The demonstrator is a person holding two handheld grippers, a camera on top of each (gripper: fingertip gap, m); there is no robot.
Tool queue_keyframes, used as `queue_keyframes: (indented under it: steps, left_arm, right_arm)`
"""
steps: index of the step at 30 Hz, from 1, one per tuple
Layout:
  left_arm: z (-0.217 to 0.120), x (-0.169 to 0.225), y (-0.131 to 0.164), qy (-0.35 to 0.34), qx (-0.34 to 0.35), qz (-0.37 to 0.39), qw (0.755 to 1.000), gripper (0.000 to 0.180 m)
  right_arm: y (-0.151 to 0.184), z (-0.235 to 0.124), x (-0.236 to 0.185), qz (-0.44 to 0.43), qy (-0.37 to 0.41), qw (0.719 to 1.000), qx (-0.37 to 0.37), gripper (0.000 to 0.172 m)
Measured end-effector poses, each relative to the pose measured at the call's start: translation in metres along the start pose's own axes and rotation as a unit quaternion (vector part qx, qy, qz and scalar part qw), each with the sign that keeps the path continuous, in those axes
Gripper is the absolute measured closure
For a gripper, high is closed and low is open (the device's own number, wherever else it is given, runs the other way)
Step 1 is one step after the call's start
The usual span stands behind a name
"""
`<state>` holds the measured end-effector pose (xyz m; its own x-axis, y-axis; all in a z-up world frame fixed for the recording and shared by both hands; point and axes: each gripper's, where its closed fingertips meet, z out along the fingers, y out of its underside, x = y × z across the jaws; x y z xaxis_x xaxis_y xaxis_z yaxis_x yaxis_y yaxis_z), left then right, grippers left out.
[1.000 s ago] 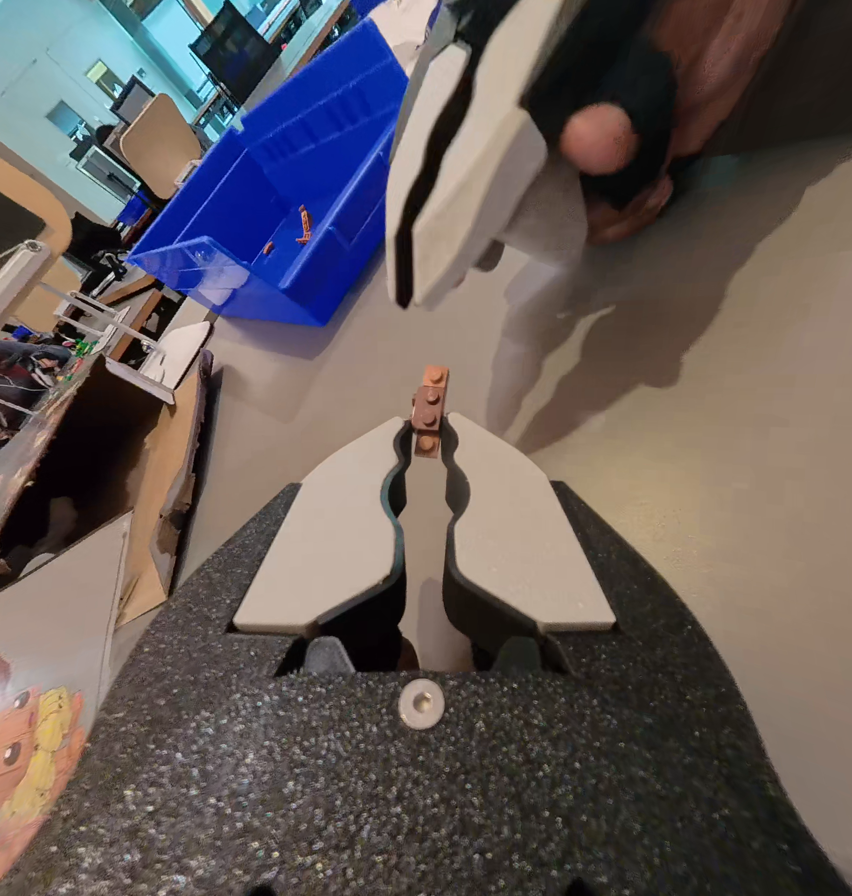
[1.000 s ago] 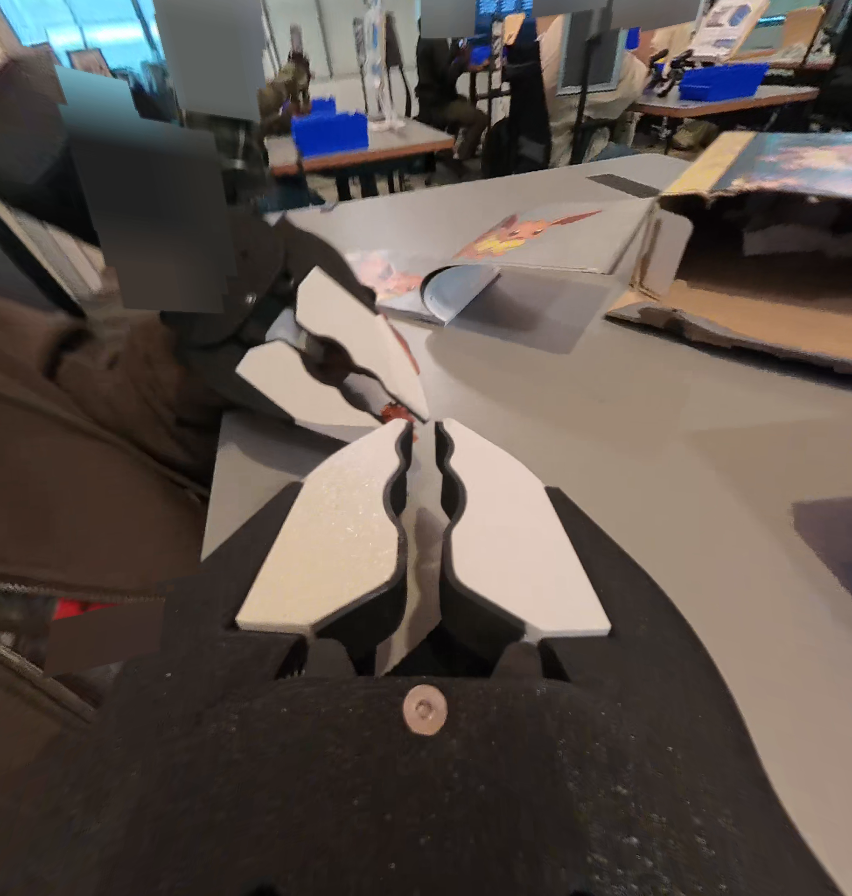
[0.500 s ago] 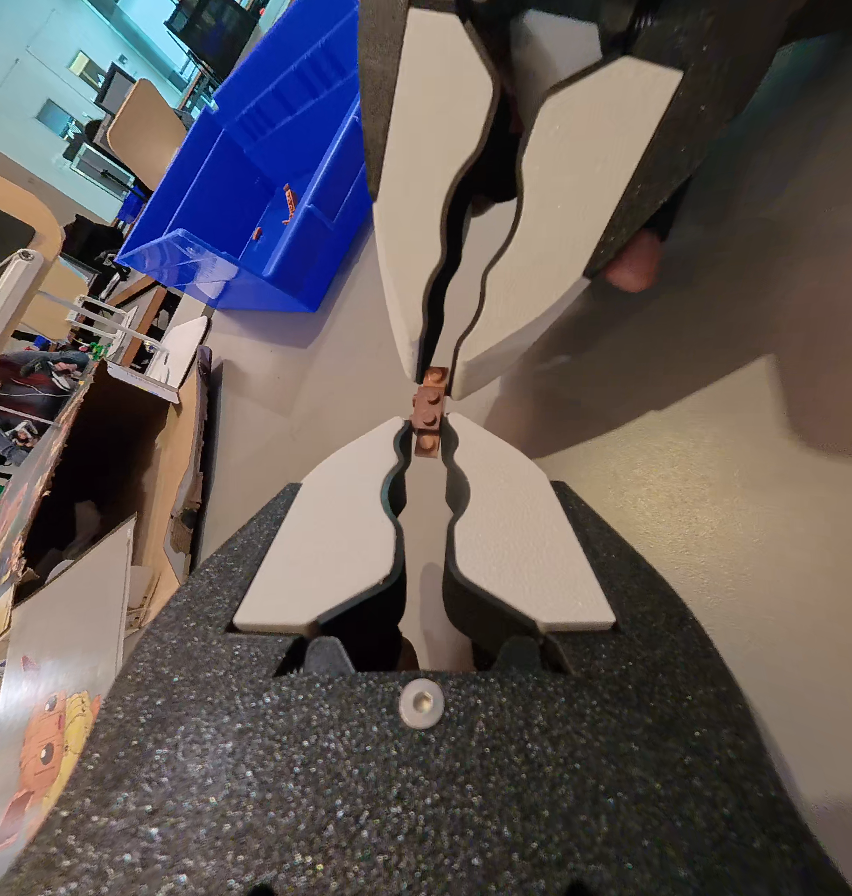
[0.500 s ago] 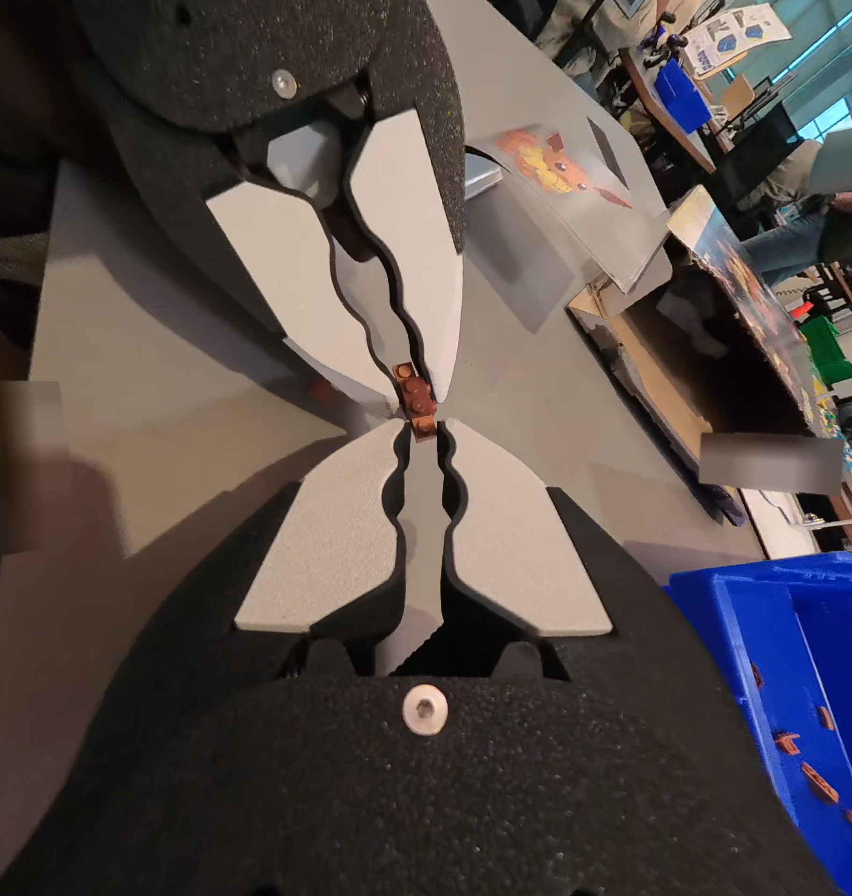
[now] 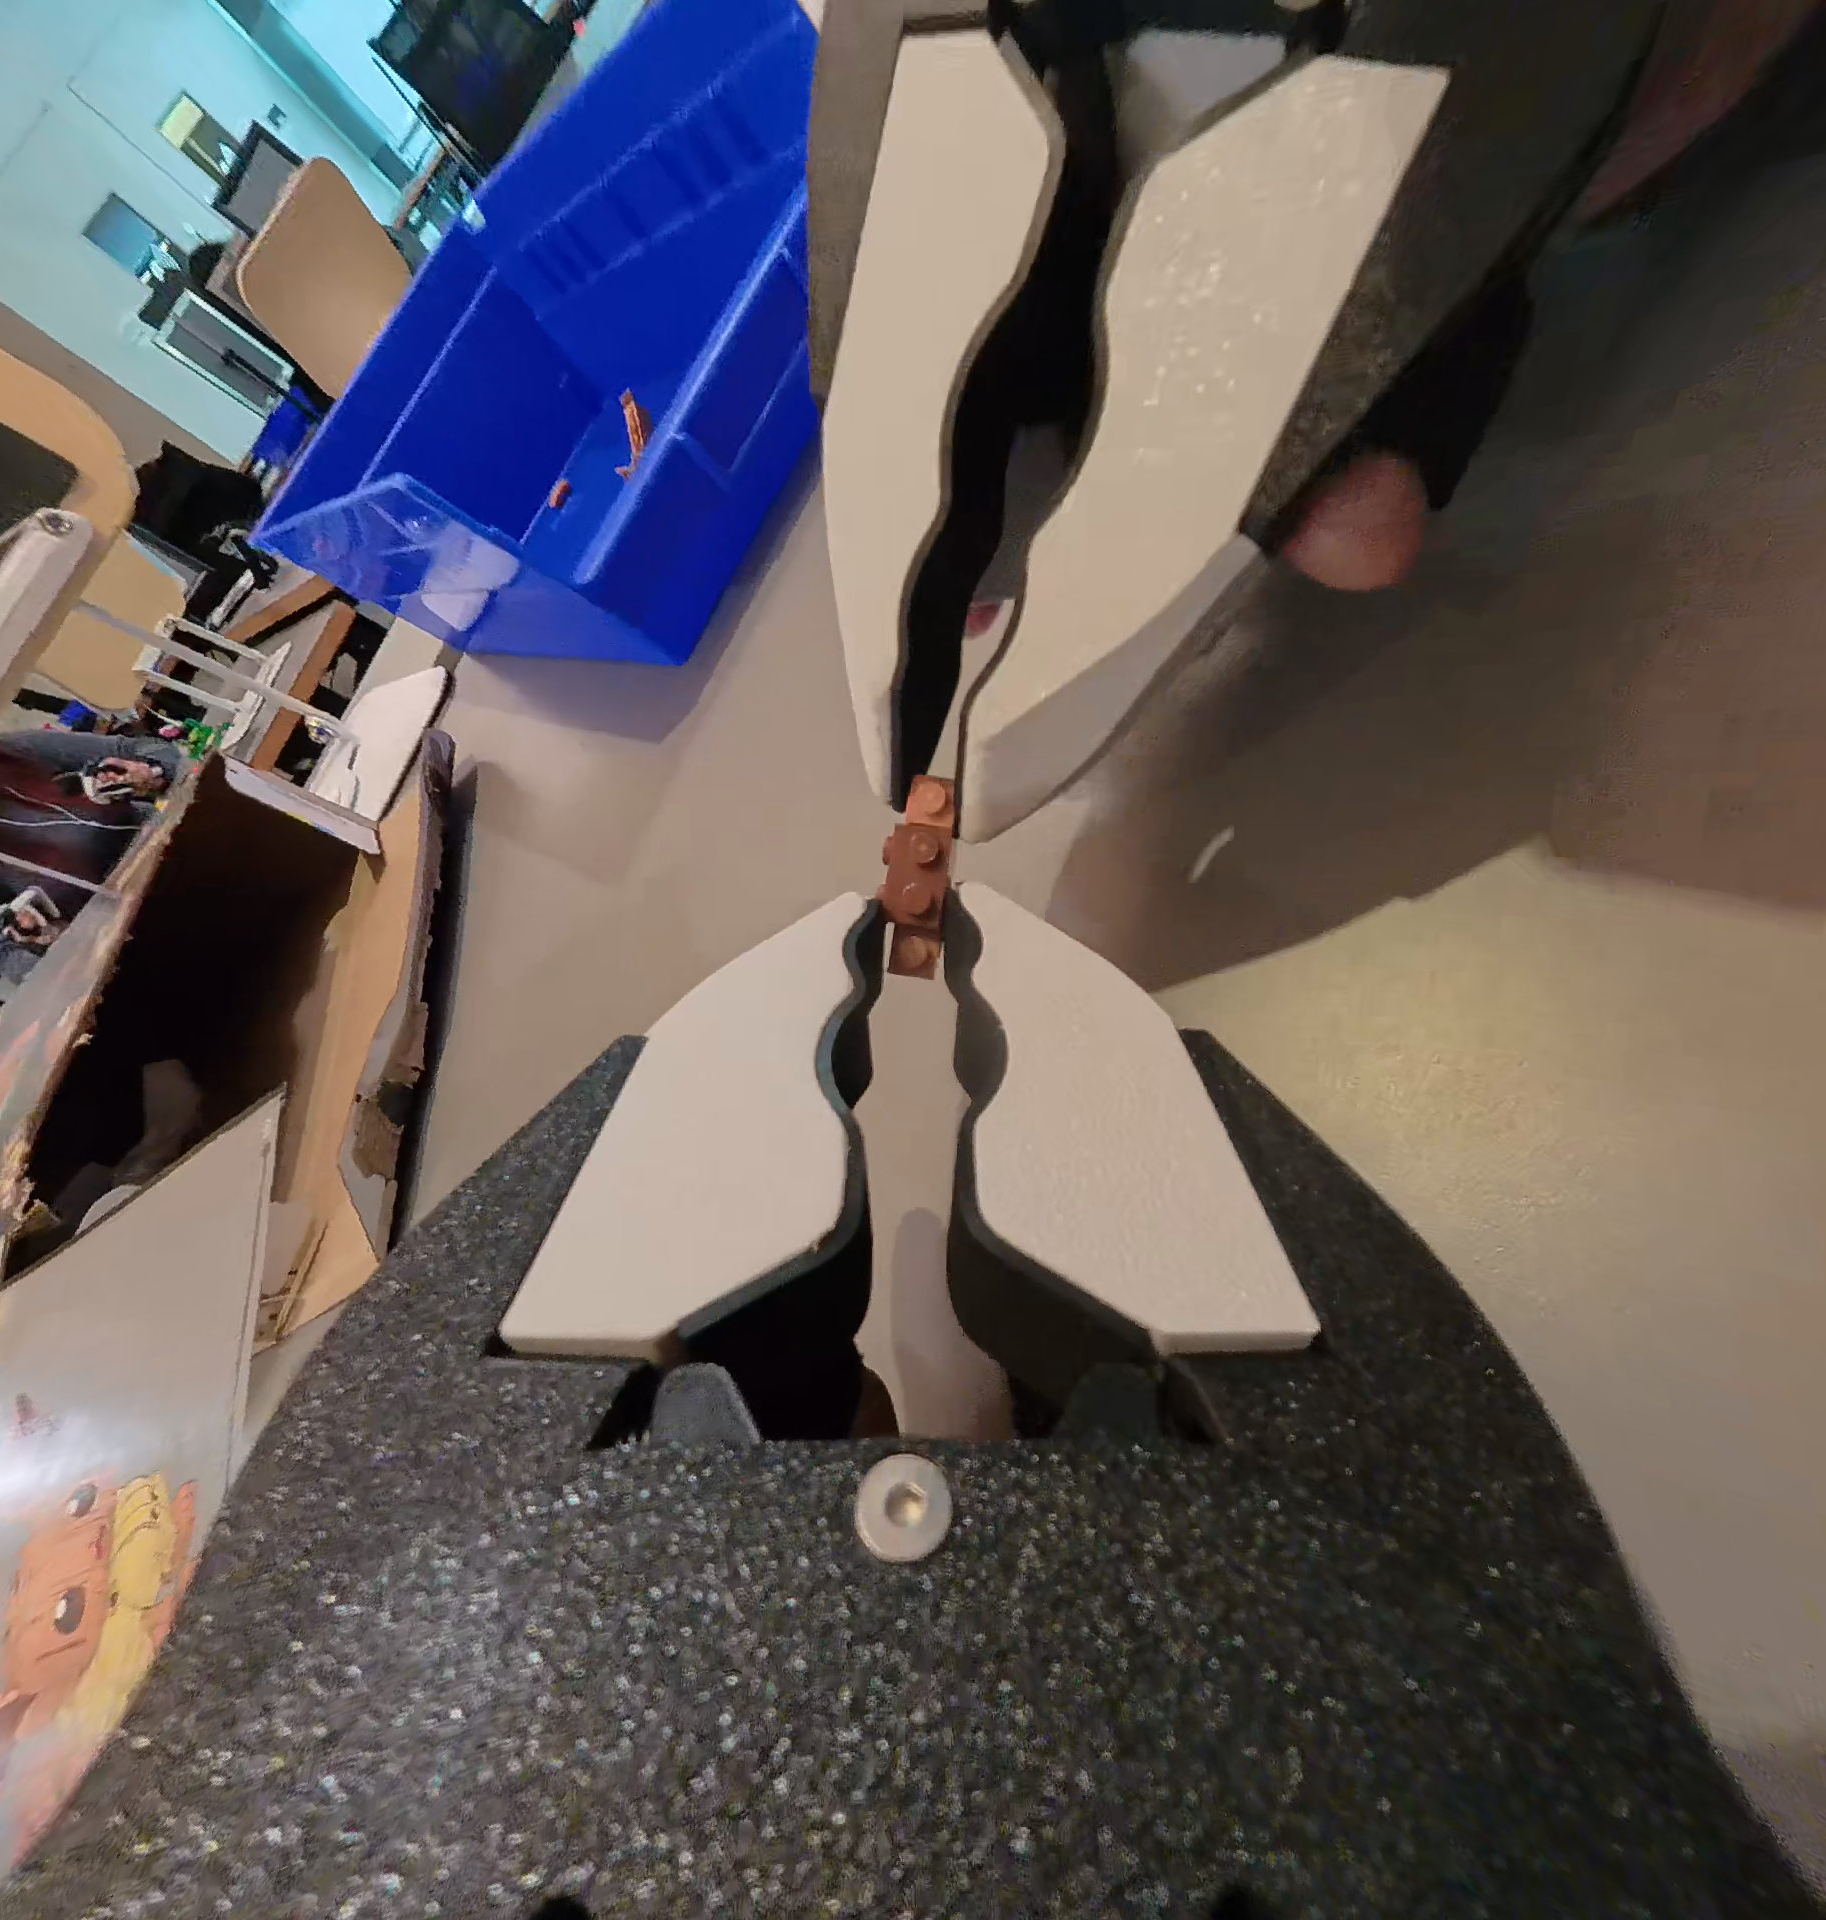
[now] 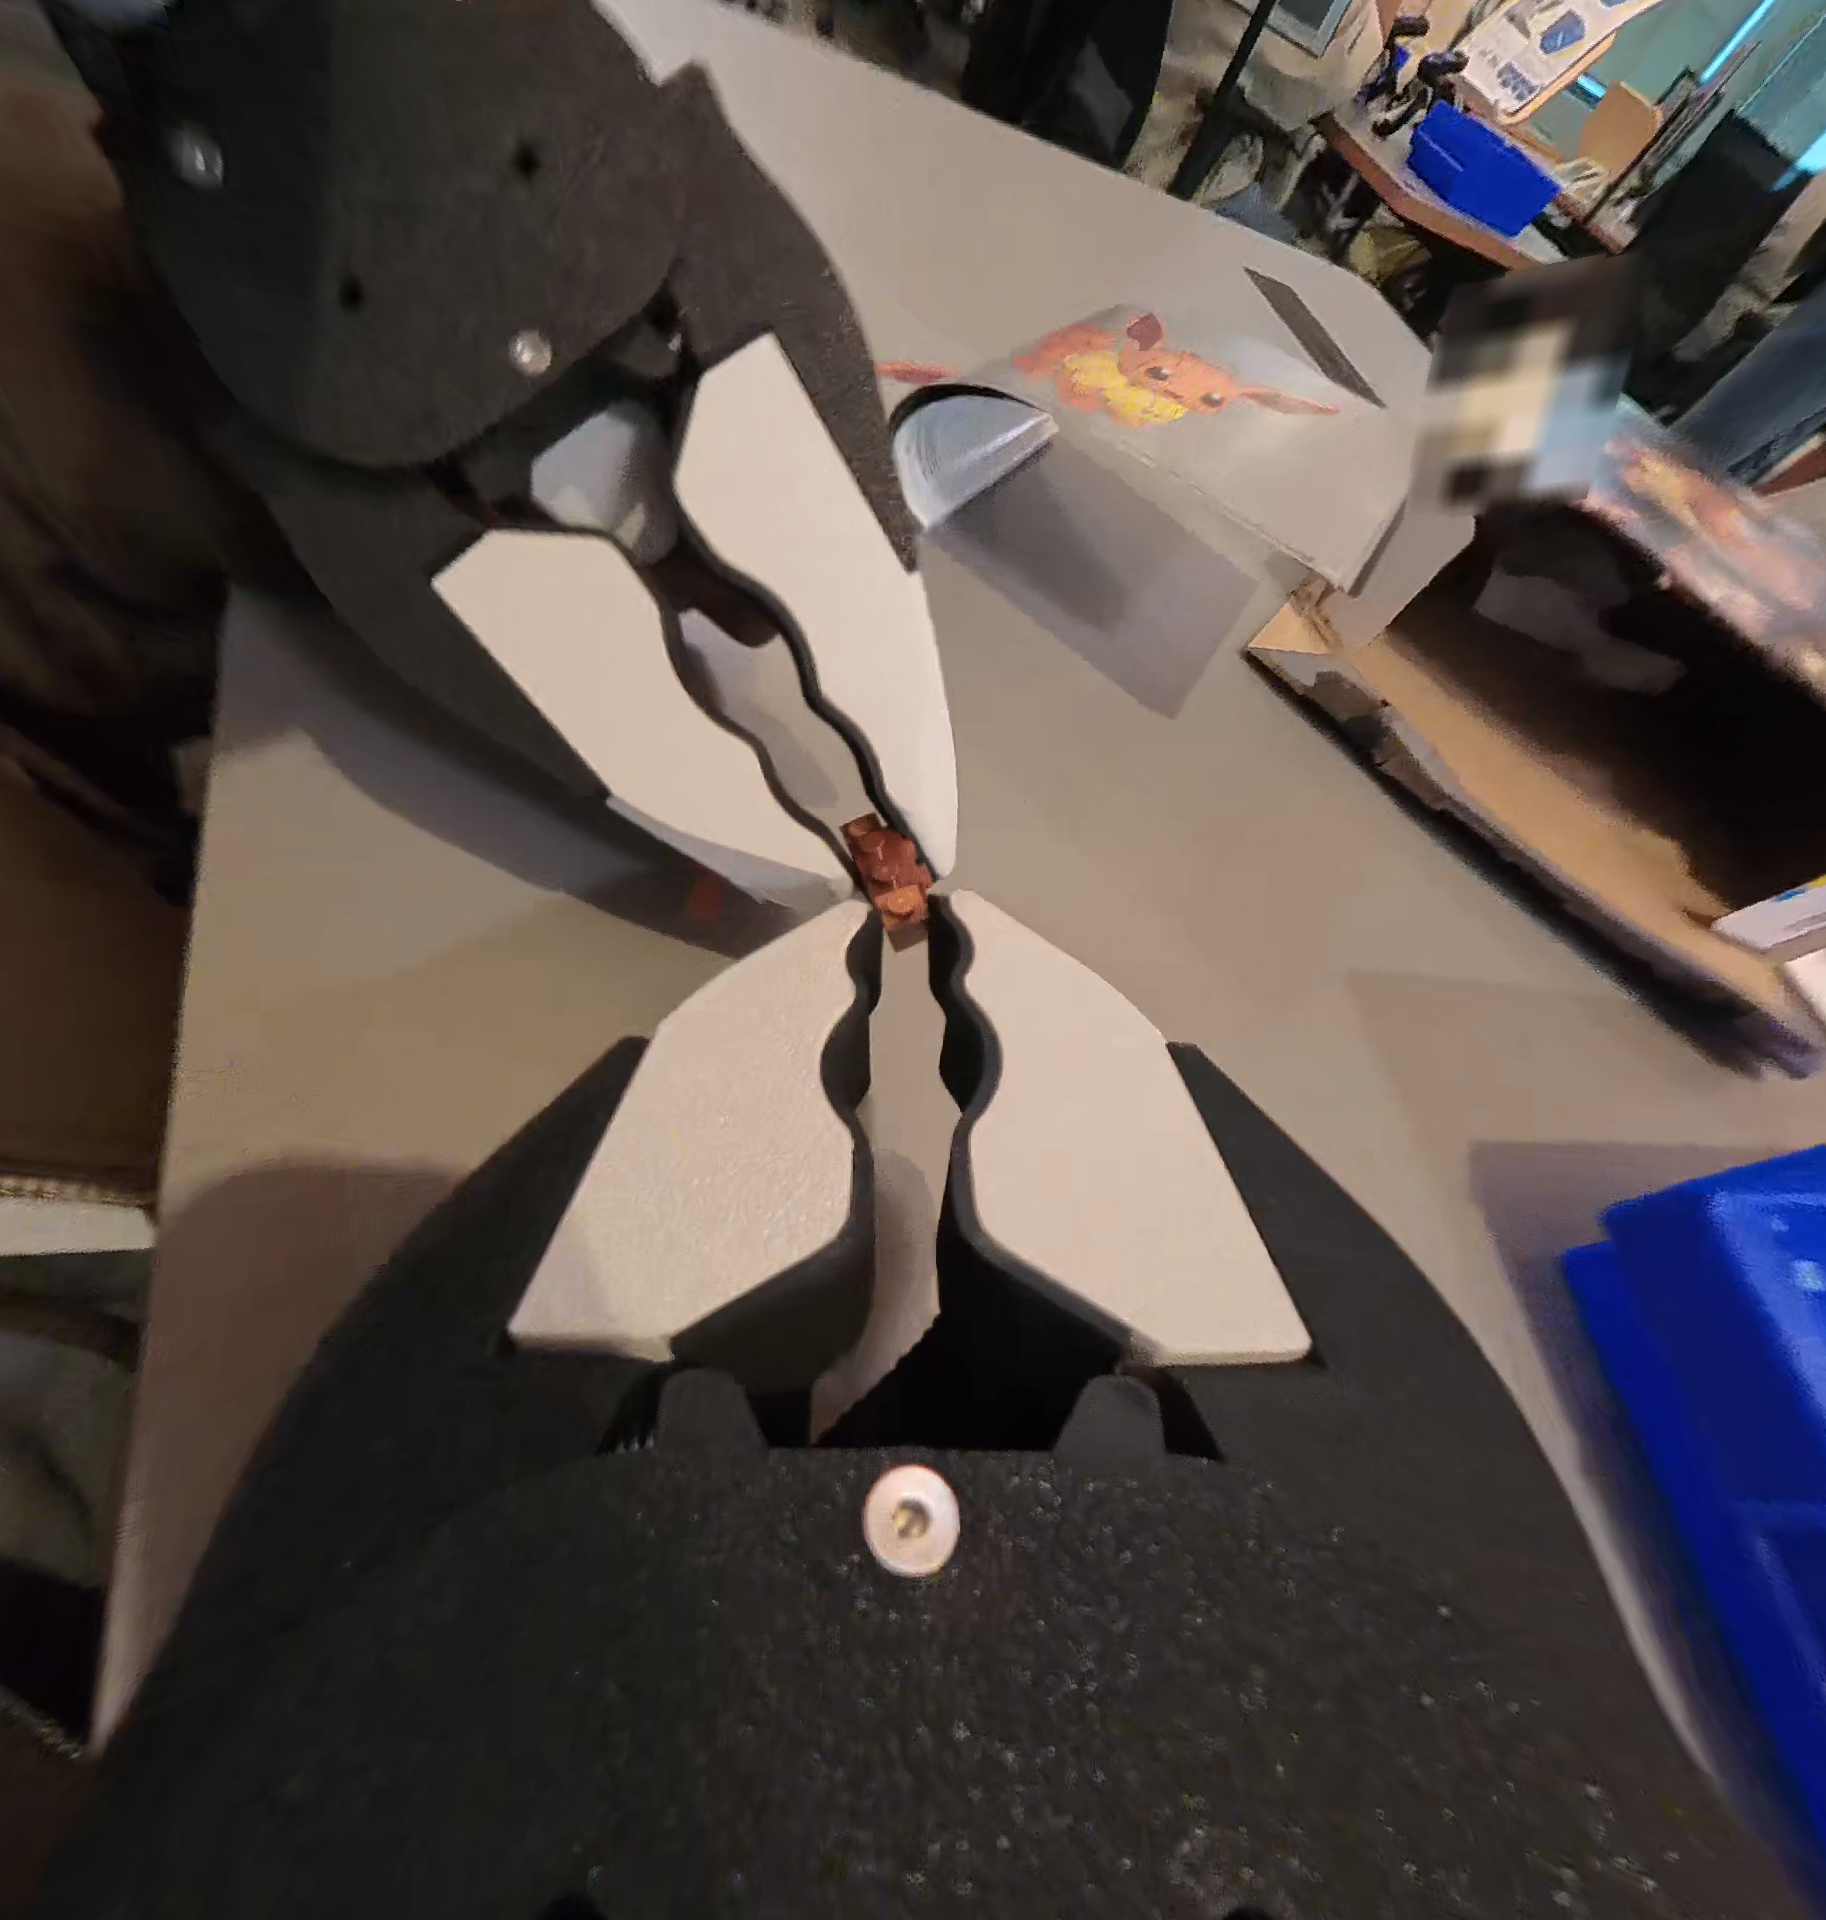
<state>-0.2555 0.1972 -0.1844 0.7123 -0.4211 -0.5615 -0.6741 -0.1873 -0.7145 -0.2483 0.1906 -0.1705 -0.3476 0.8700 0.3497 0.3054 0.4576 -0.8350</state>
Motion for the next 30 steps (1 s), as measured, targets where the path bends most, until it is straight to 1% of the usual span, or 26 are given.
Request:
queue_keyframes:
  steps: [6, 12, 13, 14, 15, 16, 17, 18, 20, 22, 25, 28, 30]
  left_arm:
    - [-0.001, -0.004, -0.004, -0.020, 0.008, 0.015, 1.000, 0.169]
    - [-0.003, -0.010, -0.006, -0.050, 0.007, 0.035, 0.998, 0.169]
    - [-0.003, -0.010, -0.006, -0.054, 0.005, 0.042, 0.998, 0.169]
    - [0.000, -0.004, 0.000, -0.041, -0.012, 0.064, 0.997, 0.169]
    - [0.005, 0.001, 0.007, -0.039, -0.039, 0.090, 0.994, 0.169]
    - [0.007, 0.002, 0.007, -0.048, -0.051, 0.115, 0.991, 0.169]
    - [0.007, 0.004, 0.002, -0.049, -0.040, 0.114, 0.991, 0.169]
    - [0.007, 0.006, -0.004, -0.043, -0.024, 0.097, 0.994, 0.169]
    - [0.005, 0.000, -0.001, -0.046, -0.025, 0.075, 0.996, 0.169]
    - [0.002, -0.004, 0.001, -0.043, -0.019, 0.045, 0.998, 0.169]
    - [-0.001, -0.009, 0.000, -0.040, -0.008, 0.005, 0.999, 0.169]
    - [-0.001, -0.014, 0.004, -0.047, -0.016, -0.014, 0.999, 0.169]
    - [-0.002, -0.016, 0.004, -0.050, -0.014, -0.021, 0.998, 0.169]
  right_arm:
    - [-0.006, -0.002, 0.003, 0.114, -0.037, 0.992, 0.032, 0.164]
    - [-0.011, -0.002, 0.006, 0.195, -0.067, 0.977, 0.052, 0.164]
    - [-0.013, -0.003, 0.008, 0.212, -0.072, 0.973, 0.063, 0.164]
    - [-0.020, -0.006, 0.012, 0.247, -0.081, 0.961, 0.094, 0.164]
    - [-0.024, -0.009, 0.017, 0.293, -0.097, 0.943, 0.122, 0.164]
    - [-0.021, -0.009, 0.022, 0.325, -0.100, 0.932, 0.124, 0.164]
    - [-0.018, -0.010, 0.027, 0.334, -0.091, 0.930, 0.121, 0.164]
    - [-0.018, -0.011, 0.031, 0.332, -0.079, 0.932, 0.125, 0.164]
    - [-0.019, -0.014, 0.030, 0.310, -0.072, 0.939, 0.132, 0.164]
    - [-0.018, -0.013, 0.026, 0.275, -0.061, 0.952, 0.118, 0.164]
    - [-0.010, -0.015, 0.034, 0.236, -0.015, 0.967, 0.097, 0.164]
    - [0.007, -0.021, 0.055, 0.212, 0.053, 0.974, 0.064, 0.164]
    - [0.024, -0.035, 0.087, 0.206, 0.133, 0.969, 0.023, 0.164]
